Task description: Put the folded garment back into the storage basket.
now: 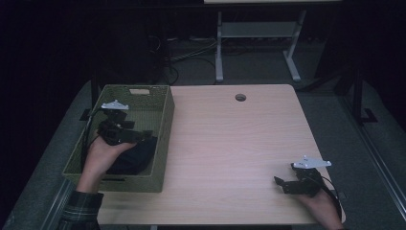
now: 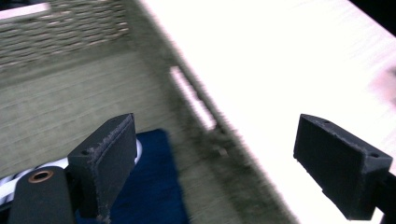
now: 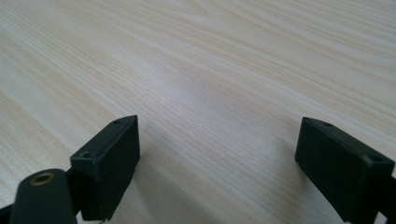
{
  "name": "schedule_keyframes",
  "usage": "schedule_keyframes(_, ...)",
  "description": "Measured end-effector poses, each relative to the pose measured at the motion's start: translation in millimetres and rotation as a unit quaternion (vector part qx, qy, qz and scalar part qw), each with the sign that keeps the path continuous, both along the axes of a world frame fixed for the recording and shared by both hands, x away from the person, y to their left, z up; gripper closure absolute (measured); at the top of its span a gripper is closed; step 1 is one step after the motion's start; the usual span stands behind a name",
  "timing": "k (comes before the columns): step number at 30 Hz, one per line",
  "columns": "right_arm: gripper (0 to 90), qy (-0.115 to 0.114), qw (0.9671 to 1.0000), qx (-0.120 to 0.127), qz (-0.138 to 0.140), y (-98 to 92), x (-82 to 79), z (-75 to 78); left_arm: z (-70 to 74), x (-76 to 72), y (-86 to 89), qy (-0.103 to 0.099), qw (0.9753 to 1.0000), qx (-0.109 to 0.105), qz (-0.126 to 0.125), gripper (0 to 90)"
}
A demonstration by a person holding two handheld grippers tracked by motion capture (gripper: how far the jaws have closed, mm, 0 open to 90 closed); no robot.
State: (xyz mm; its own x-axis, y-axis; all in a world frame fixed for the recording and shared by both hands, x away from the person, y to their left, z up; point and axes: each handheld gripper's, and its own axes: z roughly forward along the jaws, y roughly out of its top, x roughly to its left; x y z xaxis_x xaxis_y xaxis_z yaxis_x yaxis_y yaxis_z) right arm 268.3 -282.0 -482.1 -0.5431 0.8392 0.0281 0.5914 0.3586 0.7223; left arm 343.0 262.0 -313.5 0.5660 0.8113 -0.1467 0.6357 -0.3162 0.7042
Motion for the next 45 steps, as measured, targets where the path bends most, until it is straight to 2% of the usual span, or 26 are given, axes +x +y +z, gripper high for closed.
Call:
schedule_keyframes(1,13.4,0.000,1.0000,0.000,0.000,0.0,0.0,0.0,0.0,0.0,0.0,0.000,1.0000,0.000,0.000,13.1)
schedule_keyframes(2,13.5,0.000,1.0000,0.000,0.000,0.0,0.0,0.0,-1.2,-2.0,-11.7,0.000,0.9999,-0.003,-0.012,13.1)
schedule_keyframes(4,13.4,0.000,1.0000,0.000,0.000,0.0,-0.1,0.0,-2.7,-4.5,-23.8,-0.001,0.9998,-0.004,-0.020,13.1)
schedule_keyframes(5,13.4,0.000,1.0000,0.000,0.000,0.0,-0.1,0.0,-2.7,-4.5,-23.8,-0.001,0.9998,-0.004,-0.020,13.2)
schedule_keyframes(7,13.5,0.000,1.0000,0.000,0.001,-0.1,-0.1,0.1,-5.1,-7.7,-39.6,-0.004,0.9995,0.001,-0.031,13.2)
schedule_keyframes(8,13.5,0.000,1.0000,0.000,0.001,-0.1,-0.1,0.1,-7.6,-9.8,-50.5,-0.006,0.9992,-0.002,-0.038,13.2)
schedule_keyframes(15,13.5,0.001,1.0000,0.001,0.001,0.0,-0.1,0.1,-23.7,-15.8,-88.7,-0.015,0.9979,-0.017,-0.061,13.2)
schedule_keyframes(21,13.5,0.001,1.0000,0.001,0.001,-0.1,-0.1,0.1,-37.8,-20.3,-116.5,-0.022,0.9961,-0.009,-0.085,13.2)
schedule_keyframes(26,13.5,-0.001,1.0000,0.000,0.002,-0.2,0.1,-0.1,-58.2,-22.0,-140.9,-0.014,0.9944,0.011,-0.104,13.2)
schedule_keyframes(28,13.5,0.001,1.0000,0.000,0.001,-0.1,0.0,0.1,-66.7,-22.3,-147.7,-0.012,0.9935,0.023,-0.110,13.2)
schedule_keyframes(31,13.5,0.001,1.0000,0.001,0.001,0.0,-0.1,0.1,-75.0,-22.3,-152.8,-0.006,0.9929,0.027,-0.115,13.2)
schedule_keyframes(32,13.5,0.001,1.0000,0.001,0.001,-0.1,0.0,0.0,-82.2,-22.7,-156.6,-0.008,0.9926,0.037,-0.115,13.2)
schedule_keyframes(33,13.5,0.001,1.0000,0.001,0.000,0.0,0.0,0.0,-91.8,-23.1,-160.3,-0.008,0.9924,0.039,-0.117,13.2)
schedule_keyframes(35,13.5,0.001,1.0000,0.001,0.001,-0.1,0.0,0.0,-99.9,-22.9,-162.8,-0.005,0.9923,0.038,-0.118,13.1)
schedule_keyframes(39,13.5,0.000,1.0000,0.000,0.001,-0.1,0.0,0.0,-117.8,-23.8,-168.2,-0.010,0.9916,0.047,-0.120,13.1)
schedule_keyframes(41,13.5,0.000,1.0000,0.000,0.001,-0.2,0.1,0.0,-121.3,-24.0,-169.3,-0.010,0.9913,0.050,-0.121,13.1)
schedule_keyframes(42,13.5,0.000,1.0000,0.000,0.001,-0.2,0.1,0.0,-130.3,-24.1,-171.5,-0.017,0.9903,0.061,-0.124,13.1)
schedule_keyframes(45,13.5,0.000,1.0000,0.000,0.002,-0.2,0.1,-0.1,-138.3,-23.6,-173.2,-0.018,0.9896,0.070,-0.125,13.0)
